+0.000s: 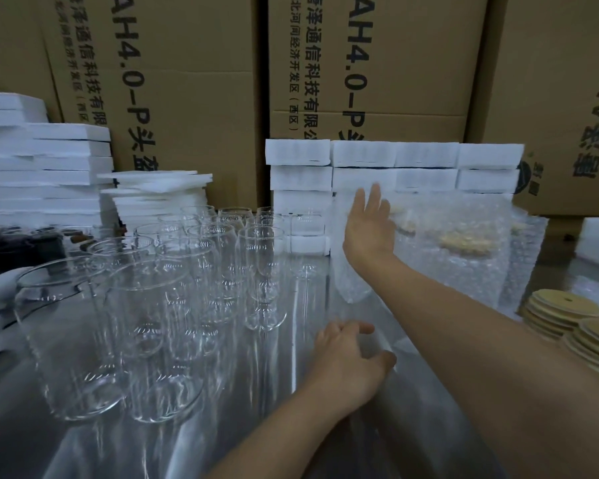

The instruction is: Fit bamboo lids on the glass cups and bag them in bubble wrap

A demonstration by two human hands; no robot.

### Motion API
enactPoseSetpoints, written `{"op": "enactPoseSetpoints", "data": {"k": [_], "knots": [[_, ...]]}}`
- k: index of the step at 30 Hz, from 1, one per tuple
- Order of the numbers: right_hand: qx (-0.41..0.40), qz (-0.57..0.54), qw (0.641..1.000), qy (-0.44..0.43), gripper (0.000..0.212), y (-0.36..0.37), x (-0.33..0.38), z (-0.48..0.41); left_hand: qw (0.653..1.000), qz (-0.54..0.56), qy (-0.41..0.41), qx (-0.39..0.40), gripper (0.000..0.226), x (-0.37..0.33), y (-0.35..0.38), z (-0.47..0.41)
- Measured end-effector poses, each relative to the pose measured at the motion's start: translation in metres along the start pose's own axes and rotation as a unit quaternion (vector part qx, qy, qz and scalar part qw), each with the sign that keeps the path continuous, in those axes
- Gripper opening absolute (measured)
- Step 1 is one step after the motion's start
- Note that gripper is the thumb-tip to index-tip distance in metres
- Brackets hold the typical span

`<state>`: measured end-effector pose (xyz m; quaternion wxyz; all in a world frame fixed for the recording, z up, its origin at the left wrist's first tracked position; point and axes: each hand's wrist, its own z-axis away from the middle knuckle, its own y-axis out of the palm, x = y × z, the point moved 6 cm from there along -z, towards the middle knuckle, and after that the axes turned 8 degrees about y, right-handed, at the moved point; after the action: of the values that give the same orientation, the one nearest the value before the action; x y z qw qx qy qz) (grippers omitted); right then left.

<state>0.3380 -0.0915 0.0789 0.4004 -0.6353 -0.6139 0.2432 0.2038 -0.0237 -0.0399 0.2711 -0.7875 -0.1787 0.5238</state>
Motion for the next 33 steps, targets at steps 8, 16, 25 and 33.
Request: {"op": "enactPoseSetpoints", "data": {"k": [8,16,25,33], "knots": [[0.069,-0.032,0.981,-0.181,0.088,0.012,0.057,0.005,1.0,-0.006,0.021,-0.001,0.042,-0.002,0.002,-0.002],[0.175,0.061,0.971,-0.153,0.091,0.033,0.055,0.007,0.999,0.013,0.028,-0.009,0.04,-0.006,-0.003,-0.003],[0.219,0.04,0.964,-0.143,0.093,0.029,0.058,0.0,1.0,0.021,0.019,-0.012,0.04,-0.006,-0.004,-0.002],[0.242,0.012,0.962,-0.129,0.085,0.024,0.059,-0.003,0.999,0.025,0.019,-0.015,0.039,-0.006,-0.004,-0.001]]}}
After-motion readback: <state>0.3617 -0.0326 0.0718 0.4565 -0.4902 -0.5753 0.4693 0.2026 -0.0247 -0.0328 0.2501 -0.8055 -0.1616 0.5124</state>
